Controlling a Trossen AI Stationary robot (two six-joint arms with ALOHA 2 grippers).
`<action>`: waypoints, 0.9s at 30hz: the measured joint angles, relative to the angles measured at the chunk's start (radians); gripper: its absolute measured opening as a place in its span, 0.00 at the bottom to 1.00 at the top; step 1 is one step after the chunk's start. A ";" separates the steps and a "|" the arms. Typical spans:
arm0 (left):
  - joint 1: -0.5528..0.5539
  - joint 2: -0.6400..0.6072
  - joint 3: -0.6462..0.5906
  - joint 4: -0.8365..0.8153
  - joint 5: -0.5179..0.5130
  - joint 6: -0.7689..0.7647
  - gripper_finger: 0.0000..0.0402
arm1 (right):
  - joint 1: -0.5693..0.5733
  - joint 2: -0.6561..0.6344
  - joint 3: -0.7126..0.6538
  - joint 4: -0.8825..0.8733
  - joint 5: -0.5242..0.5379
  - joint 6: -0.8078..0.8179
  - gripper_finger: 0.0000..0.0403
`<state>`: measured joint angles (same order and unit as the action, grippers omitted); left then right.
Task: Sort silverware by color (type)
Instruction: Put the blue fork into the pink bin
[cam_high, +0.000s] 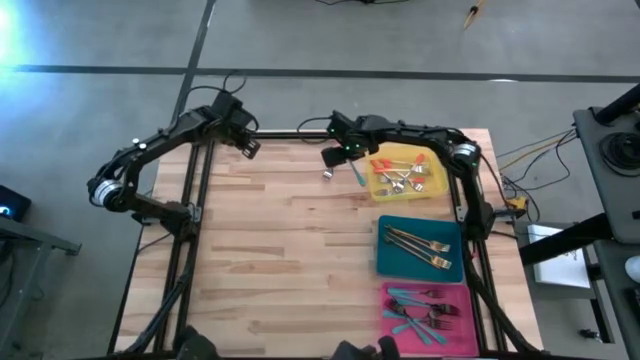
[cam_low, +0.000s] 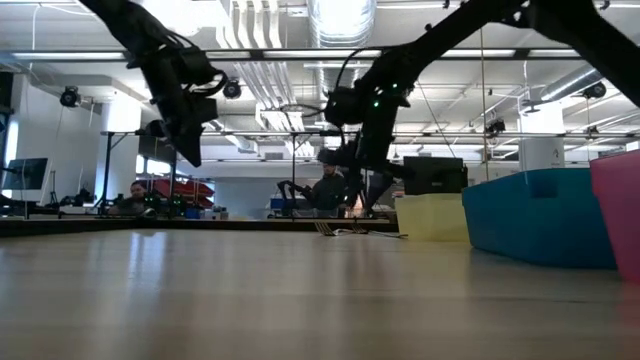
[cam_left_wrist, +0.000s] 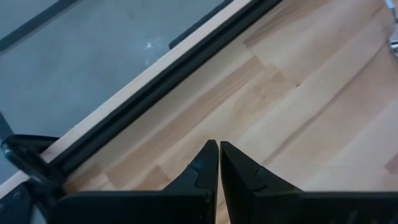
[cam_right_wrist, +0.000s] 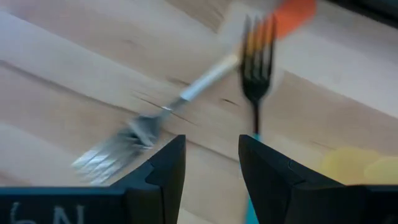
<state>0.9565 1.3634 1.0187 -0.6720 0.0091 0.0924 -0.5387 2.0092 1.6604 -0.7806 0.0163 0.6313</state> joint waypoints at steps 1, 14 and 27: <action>0.008 0.000 0.000 0.000 0.000 0.004 0.00 | 0.000 0.022 0.027 -0.041 0.009 -0.006 0.35; 0.072 0.000 0.000 0.000 0.002 0.031 0.00 | -0.003 0.292 0.377 -0.399 0.037 -0.119 0.35; 0.077 0.000 0.000 0.002 0.003 0.031 0.00 | -0.038 0.287 0.415 -0.442 0.035 -0.148 0.35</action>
<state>1.0334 1.3632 1.0187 -0.6703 0.0118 0.1234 -0.5764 2.2960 2.0750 -1.2228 0.0516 0.4832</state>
